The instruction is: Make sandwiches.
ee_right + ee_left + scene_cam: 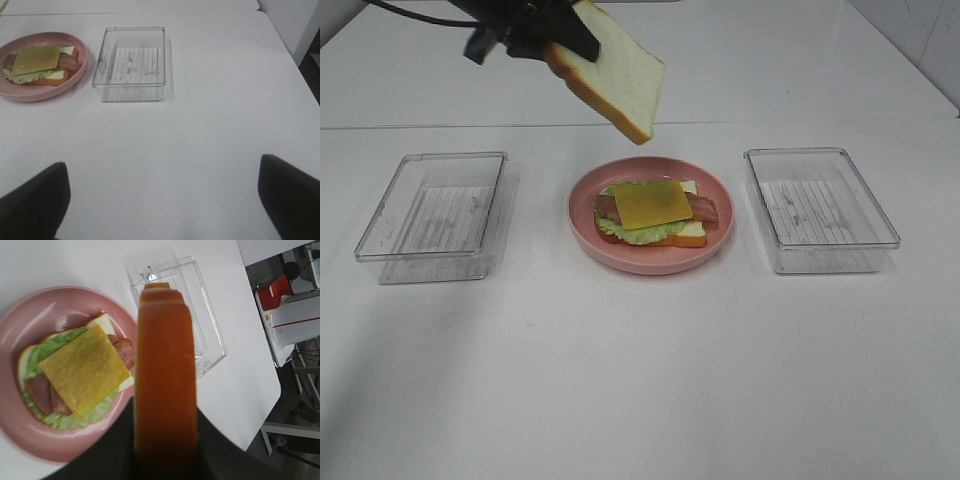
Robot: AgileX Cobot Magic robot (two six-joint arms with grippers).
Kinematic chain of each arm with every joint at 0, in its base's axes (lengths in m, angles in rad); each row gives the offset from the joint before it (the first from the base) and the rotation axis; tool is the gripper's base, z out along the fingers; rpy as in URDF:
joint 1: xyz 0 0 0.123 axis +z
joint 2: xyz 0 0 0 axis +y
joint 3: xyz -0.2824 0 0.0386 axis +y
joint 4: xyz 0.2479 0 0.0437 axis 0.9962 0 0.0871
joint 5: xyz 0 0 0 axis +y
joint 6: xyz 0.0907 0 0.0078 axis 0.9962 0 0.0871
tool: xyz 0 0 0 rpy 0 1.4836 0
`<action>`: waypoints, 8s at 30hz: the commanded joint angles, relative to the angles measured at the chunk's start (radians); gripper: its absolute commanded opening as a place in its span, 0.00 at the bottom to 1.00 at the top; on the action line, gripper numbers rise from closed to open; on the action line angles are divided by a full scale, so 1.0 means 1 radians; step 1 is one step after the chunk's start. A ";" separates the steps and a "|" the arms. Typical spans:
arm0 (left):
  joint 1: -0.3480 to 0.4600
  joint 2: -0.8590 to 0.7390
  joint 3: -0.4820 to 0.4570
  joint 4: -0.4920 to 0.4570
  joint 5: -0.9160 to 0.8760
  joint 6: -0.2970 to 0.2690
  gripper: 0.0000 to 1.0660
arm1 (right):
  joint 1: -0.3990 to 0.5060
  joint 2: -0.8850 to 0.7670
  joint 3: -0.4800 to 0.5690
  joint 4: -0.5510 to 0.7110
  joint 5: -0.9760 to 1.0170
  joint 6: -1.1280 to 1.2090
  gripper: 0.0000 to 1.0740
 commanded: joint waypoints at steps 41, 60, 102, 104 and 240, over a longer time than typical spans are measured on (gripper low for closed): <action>-0.120 0.254 0.000 -0.044 -0.145 -0.177 0.06 | 0.001 -0.024 0.003 -0.003 -0.008 -0.004 0.92; -0.120 0.208 -0.086 0.207 -0.076 -0.311 0.83 | 0.001 -0.024 0.003 -0.003 -0.008 -0.004 0.92; 0.223 -0.078 -0.030 0.815 0.192 -0.248 0.85 | 0.001 -0.024 0.003 -0.003 -0.008 -0.004 0.92; 0.223 -0.140 0.047 0.820 0.191 -0.248 0.85 | 0.001 -0.024 0.003 -0.003 -0.008 -0.004 0.92; 0.283 -2.230 1.523 0.797 -0.052 -0.225 0.84 | 0.000 -0.019 0.003 0.001 -0.008 -0.004 0.91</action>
